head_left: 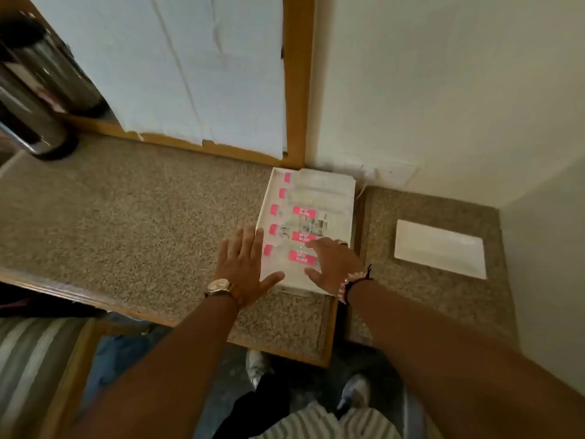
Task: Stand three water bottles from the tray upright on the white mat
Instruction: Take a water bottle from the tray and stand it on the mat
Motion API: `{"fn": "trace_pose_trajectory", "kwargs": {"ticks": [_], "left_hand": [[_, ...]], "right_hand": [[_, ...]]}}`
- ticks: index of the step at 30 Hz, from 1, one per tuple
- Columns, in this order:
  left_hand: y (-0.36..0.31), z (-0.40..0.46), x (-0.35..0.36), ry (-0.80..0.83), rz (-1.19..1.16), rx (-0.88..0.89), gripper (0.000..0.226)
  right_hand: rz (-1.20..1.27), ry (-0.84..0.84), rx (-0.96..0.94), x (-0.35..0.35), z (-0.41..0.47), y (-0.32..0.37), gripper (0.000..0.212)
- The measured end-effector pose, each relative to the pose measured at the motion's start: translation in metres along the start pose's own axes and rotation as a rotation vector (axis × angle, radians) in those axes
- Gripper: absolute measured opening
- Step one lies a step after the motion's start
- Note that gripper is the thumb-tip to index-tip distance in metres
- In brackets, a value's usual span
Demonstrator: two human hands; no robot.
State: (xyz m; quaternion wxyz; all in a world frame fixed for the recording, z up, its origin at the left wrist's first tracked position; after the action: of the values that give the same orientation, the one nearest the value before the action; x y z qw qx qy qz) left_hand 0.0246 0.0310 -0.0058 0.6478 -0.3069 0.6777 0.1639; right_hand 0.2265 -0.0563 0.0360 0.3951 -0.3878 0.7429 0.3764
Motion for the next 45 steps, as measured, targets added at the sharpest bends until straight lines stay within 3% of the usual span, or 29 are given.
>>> {"fn": "trace_pose_trajectory", "kwargs": {"ticks": [3,8,16,22,25,32,39,45], "left_hand": [[0.024,-0.002,0.026,0.077,-0.031,-0.066,0.115],[0.045,0.002,0.055,0.125,-0.129,0.004,0.118],[0.047,0.005,0.063,0.108,-0.157,0.053,0.116],[0.042,0.003,0.058,0.114,-0.134,0.039,0.117],[0.025,0.007,0.05,0.07,-0.133,0.079,0.116],[-0.092,0.061,0.029,-0.01,-0.158,0.332,0.115],[-0.219,0.129,0.053,0.018,-0.205,0.414,0.112],[-0.265,0.175,0.104,0.151,-0.162,0.367,0.116]], "right_hand": [[-0.126,-0.055,0.064,0.018,0.008,0.014,0.071],[-0.237,-0.146,0.141,0.026,0.019,0.033,0.068],[-0.3,-0.139,0.186,0.032,0.024,0.039,0.061],[-0.058,-0.174,0.231,0.033,0.014,0.027,0.069],[0.305,-0.355,0.271,0.028,-0.006,0.011,0.069],[1.071,-0.669,0.626,-0.003,-0.053,-0.064,0.062],[1.062,-0.802,0.778,-0.033,-0.051,-0.198,0.069],[1.01,-0.836,0.771,-0.026,-0.002,-0.261,0.071]]}}
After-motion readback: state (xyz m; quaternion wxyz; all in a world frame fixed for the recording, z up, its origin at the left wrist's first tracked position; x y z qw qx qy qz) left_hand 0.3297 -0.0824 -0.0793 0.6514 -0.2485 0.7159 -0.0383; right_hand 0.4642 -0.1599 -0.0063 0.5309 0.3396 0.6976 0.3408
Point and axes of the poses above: each hand's wrist, its own z-axis towards the middle knuckle, its own x-axis out of the palm, y = z × x, the point moved 4 cm from there along z, towards the middle knuckle, and after that the axes turned 13 degrees about x, right-handed, at the moved point
